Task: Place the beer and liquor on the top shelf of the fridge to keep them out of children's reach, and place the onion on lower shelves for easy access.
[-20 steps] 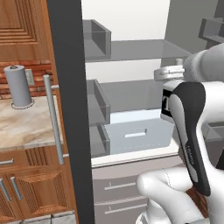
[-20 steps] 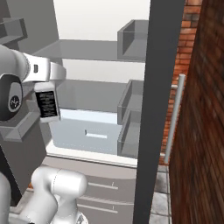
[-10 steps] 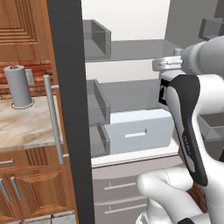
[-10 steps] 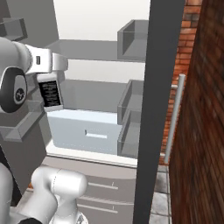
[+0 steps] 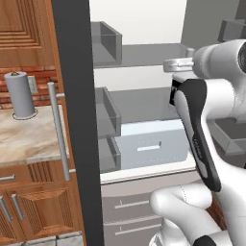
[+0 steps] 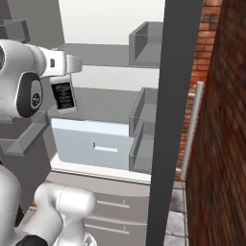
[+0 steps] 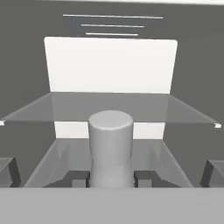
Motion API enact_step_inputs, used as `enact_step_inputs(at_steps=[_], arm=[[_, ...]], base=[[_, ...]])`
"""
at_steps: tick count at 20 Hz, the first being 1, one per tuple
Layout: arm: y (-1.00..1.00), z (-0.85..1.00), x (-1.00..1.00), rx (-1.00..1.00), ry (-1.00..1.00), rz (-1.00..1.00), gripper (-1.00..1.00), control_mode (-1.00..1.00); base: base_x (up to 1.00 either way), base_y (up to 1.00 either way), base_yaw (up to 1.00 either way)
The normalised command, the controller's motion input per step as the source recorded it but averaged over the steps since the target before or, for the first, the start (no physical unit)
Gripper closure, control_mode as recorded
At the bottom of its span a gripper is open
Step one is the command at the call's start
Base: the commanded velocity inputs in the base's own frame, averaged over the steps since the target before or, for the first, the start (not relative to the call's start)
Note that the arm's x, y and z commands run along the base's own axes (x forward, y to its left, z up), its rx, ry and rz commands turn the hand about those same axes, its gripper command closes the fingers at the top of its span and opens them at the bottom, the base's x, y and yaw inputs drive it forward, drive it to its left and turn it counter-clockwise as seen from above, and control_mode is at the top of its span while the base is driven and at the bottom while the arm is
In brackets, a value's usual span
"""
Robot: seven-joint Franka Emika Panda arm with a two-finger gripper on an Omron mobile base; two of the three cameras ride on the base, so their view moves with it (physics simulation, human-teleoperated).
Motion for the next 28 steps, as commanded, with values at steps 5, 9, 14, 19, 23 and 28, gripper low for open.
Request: enact_step_inputs(at_steps=[5, 9, 14, 19, 23, 28], arm=[[-0.06, 0.03, 0.44, 0.0, -0.08, 0.0, 1.0, -1.0], [-0.04, 0.12, 0.41, 0.0, -0.03, 0.0, 1.0, -1.0], [-0.03, 0.21, 0.39, 0.01, 0.0, -0.01, 1.0, -1.0], [-0.06, 0.27, 0.35, 0.03, 0.0, 0.0, 1.0, -1.0], [-0.04, 0.26, 0.32, 0.04, 0.0, 0.0, 1.0, -1.0], [-0.02, 0.07, 0.33, 0.04, -0.02, 0.0, 1.0, -1.0]], base=[[0.0, 0.0, 0.0], [0.0, 0.0, 0.0], [0.0, 0.0, 0.0], [0.0, 0.0, 0.0], [0.0, 0.0, 0.0], [0.0, 0.0, 0.0]])
